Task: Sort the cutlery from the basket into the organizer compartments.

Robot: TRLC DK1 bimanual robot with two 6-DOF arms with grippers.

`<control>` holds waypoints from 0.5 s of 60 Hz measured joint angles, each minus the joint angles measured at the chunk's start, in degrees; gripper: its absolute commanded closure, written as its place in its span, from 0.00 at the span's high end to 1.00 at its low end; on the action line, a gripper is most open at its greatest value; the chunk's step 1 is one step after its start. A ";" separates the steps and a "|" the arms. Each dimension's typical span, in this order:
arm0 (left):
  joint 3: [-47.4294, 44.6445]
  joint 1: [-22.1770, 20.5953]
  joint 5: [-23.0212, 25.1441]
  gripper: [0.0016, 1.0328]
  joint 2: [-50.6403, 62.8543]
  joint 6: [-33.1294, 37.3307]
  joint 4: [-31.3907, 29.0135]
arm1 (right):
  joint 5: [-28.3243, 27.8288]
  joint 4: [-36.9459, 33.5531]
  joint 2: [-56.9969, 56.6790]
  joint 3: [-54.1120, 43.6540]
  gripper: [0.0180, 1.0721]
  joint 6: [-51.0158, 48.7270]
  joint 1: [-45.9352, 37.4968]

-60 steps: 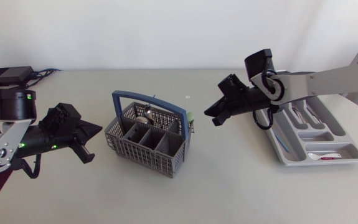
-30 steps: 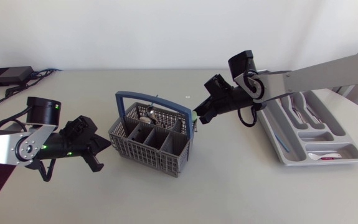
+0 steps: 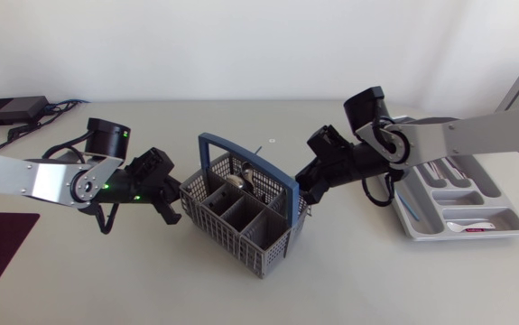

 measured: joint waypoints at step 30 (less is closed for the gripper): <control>3.87 2.03 -0.48 0.03 -2.99 -1.38 -1.53 | 3.06 -3.76 -16.55 -12.33 0.06 -0.94 -3.85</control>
